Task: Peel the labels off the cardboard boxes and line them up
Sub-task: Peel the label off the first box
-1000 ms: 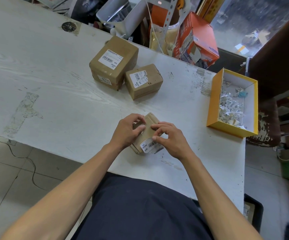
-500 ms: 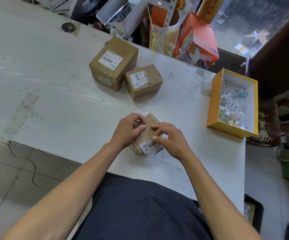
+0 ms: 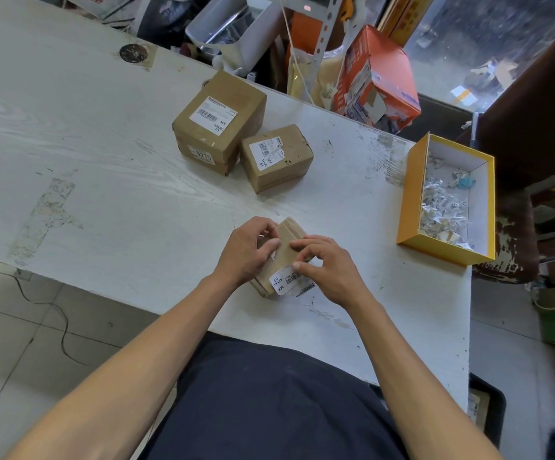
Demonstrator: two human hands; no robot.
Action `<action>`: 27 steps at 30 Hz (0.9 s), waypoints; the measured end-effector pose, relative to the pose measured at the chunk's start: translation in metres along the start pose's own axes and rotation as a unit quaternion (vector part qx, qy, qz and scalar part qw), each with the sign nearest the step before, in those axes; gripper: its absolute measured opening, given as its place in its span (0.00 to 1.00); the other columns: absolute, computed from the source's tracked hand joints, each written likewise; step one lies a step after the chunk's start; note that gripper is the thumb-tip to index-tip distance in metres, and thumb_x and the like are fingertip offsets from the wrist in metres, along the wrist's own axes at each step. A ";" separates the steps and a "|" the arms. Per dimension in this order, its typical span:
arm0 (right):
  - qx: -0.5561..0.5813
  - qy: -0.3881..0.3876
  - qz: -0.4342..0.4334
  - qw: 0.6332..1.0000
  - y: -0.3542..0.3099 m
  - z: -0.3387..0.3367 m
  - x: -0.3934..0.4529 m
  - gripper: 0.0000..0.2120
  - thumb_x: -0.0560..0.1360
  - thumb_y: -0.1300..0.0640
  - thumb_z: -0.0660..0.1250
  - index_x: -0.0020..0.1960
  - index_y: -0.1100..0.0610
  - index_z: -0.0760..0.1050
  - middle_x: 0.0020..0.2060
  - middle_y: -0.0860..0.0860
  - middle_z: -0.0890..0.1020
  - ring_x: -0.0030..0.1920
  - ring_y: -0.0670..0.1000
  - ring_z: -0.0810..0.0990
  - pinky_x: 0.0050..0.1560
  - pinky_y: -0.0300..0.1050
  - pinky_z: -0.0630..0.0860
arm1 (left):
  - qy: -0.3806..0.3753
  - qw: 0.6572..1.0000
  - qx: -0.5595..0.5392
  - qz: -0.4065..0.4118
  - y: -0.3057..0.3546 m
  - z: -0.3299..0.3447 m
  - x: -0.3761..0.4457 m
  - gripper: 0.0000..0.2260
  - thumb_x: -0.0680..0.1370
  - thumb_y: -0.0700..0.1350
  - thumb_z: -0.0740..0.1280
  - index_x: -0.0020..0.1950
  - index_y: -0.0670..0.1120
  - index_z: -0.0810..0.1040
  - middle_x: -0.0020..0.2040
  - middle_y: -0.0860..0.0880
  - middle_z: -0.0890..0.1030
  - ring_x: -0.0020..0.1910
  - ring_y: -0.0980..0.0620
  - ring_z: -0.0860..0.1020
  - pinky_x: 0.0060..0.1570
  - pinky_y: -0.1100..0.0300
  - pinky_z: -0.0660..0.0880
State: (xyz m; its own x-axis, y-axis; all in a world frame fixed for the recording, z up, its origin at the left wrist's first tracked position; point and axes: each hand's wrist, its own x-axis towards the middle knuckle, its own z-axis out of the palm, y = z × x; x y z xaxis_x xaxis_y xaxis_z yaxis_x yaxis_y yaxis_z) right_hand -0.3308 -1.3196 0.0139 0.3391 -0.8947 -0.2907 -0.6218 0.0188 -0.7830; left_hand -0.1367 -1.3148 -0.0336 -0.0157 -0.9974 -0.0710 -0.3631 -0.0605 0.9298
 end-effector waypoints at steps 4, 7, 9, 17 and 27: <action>-0.003 -0.001 0.002 1.000 0.001 0.000 0.000 0.03 0.71 0.58 0.73 0.40 0.52 0.81 0.55 0.35 0.80 0.64 0.38 0.69 0.64 0.38 0.64 | -0.013 0.999 -0.034 -0.031 0.000 -0.004 -0.001 0.07 0.74 0.43 0.69 0.45 0.55 0.75 0.52 0.55 0.82 0.53 0.56 0.80 0.54 0.54 0.78; 0.000 0.000 0.003 1.000 0.001 0.000 0.000 0.02 0.71 0.58 0.73 0.40 0.53 0.82 0.55 0.35 0.81 0.64 0.38 0.69 0.63 0.38 0.64 | -0.023 0.997 -0.058 -0.045 -0.001 -0.009 -0.002 0.08 0.75 0.42 0.71 0.49 0.54 0.77 0.52 0.56 0.82 0.55 0.59 0.79 0.56 0.57 0.78; 0.004 0.002 0.003 1.000 0.001 0.000 0.000 0.02 0.71 0.58 0.73 0.40 0.54 0.81 0.54 0.36 0.81 0.64 0.37 0.69 0.62 0.36 0.64 | -0.018 0.997 -0.065 -0.046 -0.002 -0.010 -0.003 0.08 0.75 0.41 0.71 0.49 0.54 0.78 0.53 0.56 0.83 0.55 0.60 0.80 0.56 0.57 0.78; 0.002 0.003 0.002 1.000 0.000 0.000 0.000 0.02 0.71 0.59 0.73 0.39 0.54 0.81 0.54 0.37 0.81 0.64 0.38 0.69 0.64 0.38 0.64 | -0.007 0.998 -0.067 -0.012 0.001 -0.007 -0.006 0.11 0.73 0.39 0.70 0.45 0.56 0.79 0.56 0.54 0.82 0.54 0.57 0.82 0.57 0.55 0.78; 0.014 0.003 0.006 1.000 0.000 0.000 0.000 0.03 0.70 0.60 0.74 0.39 0.54 0.81 0.53 0.36 0.81 0.64 0.37 0.69 0.62 0.34 0.63 | -0.019 1.000 -0.023 0.002 0.004 -0.007 0.004 0.09 0.72 0.39 0.68 0.42 0.54 0.77 0.49 0.50 0.79 0.48 0.56 0.79 0.52 0.58 0.79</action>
State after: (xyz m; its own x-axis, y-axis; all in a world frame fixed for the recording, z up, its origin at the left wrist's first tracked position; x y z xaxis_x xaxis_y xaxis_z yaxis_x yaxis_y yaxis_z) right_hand -0.3306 -1.3196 0.0136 0.3272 -0.8970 -0.2972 -0.6059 0.0422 -0.7944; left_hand -0.1321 -1.3195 -0.0277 -0.0517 -0.9954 -0.0806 -0.3195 -0.0600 0.9457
